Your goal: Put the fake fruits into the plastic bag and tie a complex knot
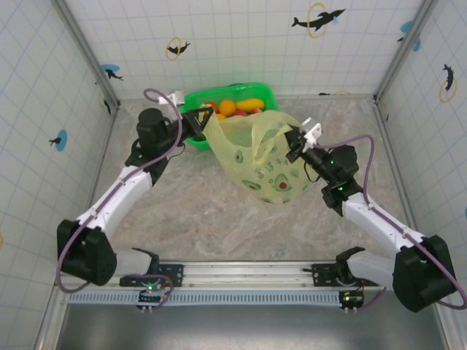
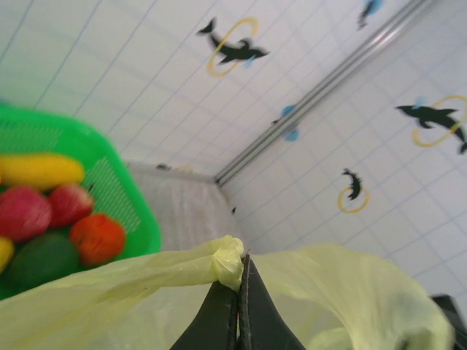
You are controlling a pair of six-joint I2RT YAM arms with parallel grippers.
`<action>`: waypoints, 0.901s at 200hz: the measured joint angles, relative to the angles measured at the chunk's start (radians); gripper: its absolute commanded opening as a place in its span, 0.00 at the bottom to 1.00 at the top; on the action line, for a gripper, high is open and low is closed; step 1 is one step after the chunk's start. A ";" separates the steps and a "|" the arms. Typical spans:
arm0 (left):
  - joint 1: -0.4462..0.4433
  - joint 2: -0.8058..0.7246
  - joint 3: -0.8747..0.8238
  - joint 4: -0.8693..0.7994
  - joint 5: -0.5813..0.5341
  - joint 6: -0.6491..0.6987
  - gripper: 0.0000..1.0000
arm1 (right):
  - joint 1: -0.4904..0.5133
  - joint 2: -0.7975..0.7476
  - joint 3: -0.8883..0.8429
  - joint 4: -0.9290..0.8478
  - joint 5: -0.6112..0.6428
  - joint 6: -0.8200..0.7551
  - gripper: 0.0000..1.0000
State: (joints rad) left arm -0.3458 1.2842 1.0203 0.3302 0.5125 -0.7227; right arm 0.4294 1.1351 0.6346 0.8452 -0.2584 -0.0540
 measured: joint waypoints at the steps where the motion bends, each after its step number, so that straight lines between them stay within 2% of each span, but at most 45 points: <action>1: 0.000 -0.008 -0.002 0.003 0.001 0.005 0.00 | -0.003 0.001 -0.002 0.008 0.005 0.012 0.09; 23: -0.002 -0.123 -0.077 0.099 0.037 0.069 0.00 | -0.030 0.001 -0.066 0.164 0.072 0.146 0.13; 35: -0.013 -0.183 -0.142 0.150 0.067 0.107 0.00 | -0.029 -0.002 -0.125 0.250 0.089 0.212 0.18; 52: -0.058 -0.256 -0.239 0.188 0.107 0.176 0.00 | -0.016 -0.018 -0.219 0.323 0.109 0.280 0.40; 72: -0.156 -0.329 -0.352 0.173 0.147 0.267 0.00 | 0.016 -0.072 -0.341 0.323 0.121 0.296 0.53; 84: -0.207 -0.374 -0.417 0.143 0.164 0.313 0.00 | 0.024 -0.124 -0.428 0.320 0.122 0.308 0.66; 103: -0.260 -0.436 -0.498 0.091 0.178 0.362 0.00 | 0.018 -0.234 -0.519 0.265 0.112 0.296 0.68; 134: -0.275 -0.467 -0.546 0.056 0.180 0.387 0.00 | 0.025 -0.399 -0.512 0.138 0.073 0.244 0.69; 180: -0.277 -0.457 -0.552 0.044 0.177 0.383 0.00 | 0.037 -0.491 -0.511 -0.037 0.090 0.238 0.62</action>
State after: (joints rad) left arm -0.6231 0.8268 0.4679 0.3744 0.6895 -0.3397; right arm 0.4664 0.6437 0.1234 0.8078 -0.1684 0.1841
